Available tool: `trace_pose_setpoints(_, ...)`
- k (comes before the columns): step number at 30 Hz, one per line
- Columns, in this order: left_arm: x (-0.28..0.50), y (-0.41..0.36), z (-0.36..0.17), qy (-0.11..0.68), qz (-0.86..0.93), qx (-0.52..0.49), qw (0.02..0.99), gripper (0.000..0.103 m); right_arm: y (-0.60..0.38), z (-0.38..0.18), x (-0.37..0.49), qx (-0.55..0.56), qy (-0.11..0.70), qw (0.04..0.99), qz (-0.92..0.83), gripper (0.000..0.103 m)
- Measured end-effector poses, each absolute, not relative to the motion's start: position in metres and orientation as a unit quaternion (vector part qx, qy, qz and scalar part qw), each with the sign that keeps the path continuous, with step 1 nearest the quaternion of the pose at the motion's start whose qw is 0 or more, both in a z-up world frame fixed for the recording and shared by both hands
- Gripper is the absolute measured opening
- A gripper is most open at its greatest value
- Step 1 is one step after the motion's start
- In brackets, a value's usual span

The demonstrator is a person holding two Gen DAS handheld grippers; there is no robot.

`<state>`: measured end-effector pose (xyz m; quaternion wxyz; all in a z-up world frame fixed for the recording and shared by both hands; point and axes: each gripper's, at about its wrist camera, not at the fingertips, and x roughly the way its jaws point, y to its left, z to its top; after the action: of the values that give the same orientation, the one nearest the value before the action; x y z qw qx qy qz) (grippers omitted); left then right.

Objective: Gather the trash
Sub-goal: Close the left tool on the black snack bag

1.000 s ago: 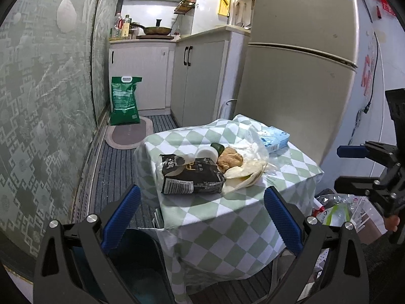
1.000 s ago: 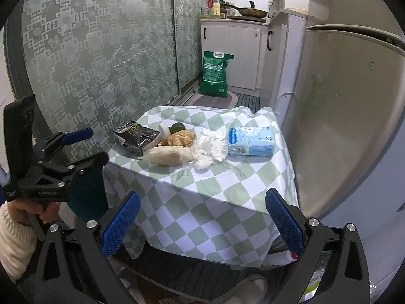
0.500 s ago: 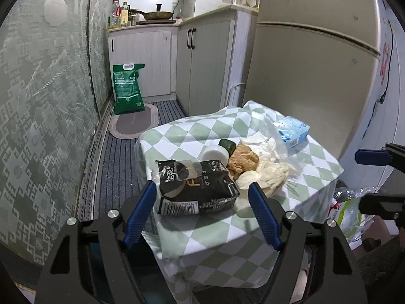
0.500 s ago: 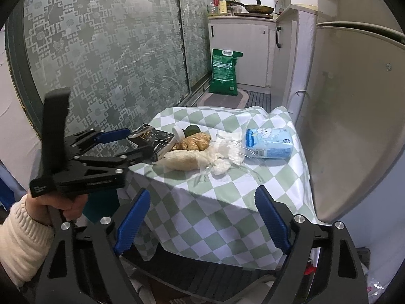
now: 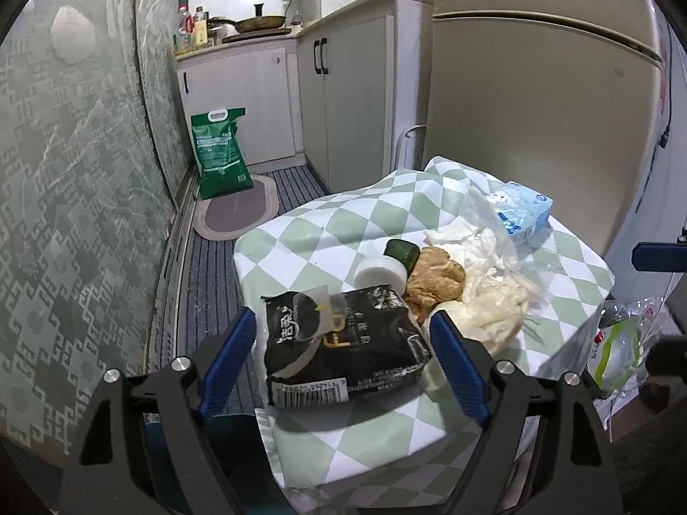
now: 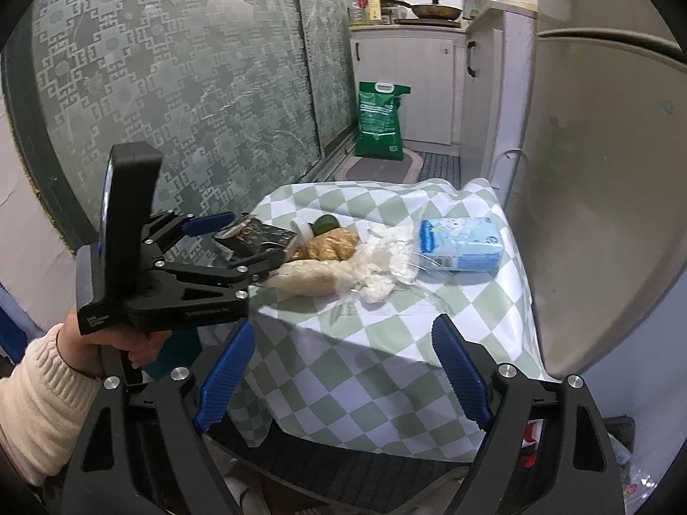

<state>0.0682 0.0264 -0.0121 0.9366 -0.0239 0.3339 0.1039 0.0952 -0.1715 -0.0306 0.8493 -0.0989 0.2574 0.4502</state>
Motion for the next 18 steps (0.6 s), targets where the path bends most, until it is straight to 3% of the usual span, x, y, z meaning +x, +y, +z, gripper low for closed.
trace_pose_setpoints(2, 0.067, 0.029, -0.013, 0.329, 0.103, -0.031, 0.938, 0.074, -0.174, -0.032, 0.102, -0.092, 0.261, 0.852, 0.444, 0.074)
trace_pose_setpoints(5, 0.065, 0.029, -0.014, 0.32, 0.112, -0.029, 0.94, 0.054, -0.178, -0.032, 0.113, -0.084, 0.266, 0.854, 0.439, 0.066)
trace_pose_setpoints(11, 0.06, 0.037, -0.013, 0.314, 0.098, -0.051, 0.943, 0.05, -0.184, -0.034, 0.133, -0.063, 0.271, 0.855, 0.437, 0.06)
trace_pose_setpoints(16, 0.057, 0.043, -0.015, 0.315, 0.097, -0.065, 0.942, 0.035, -0.179, -0.04, 0.149, -0.057, 0.275, 0.859, 0.427, 0.06)
trace_pose_setpoints(18, 0.056, 0.047, -0.016, 0.317, 0.092, -0.075, 0.941, 0.035, -0.176, -0.042, 0.153, -0.057, 0.276, 0.861, 0.423, 0.06)
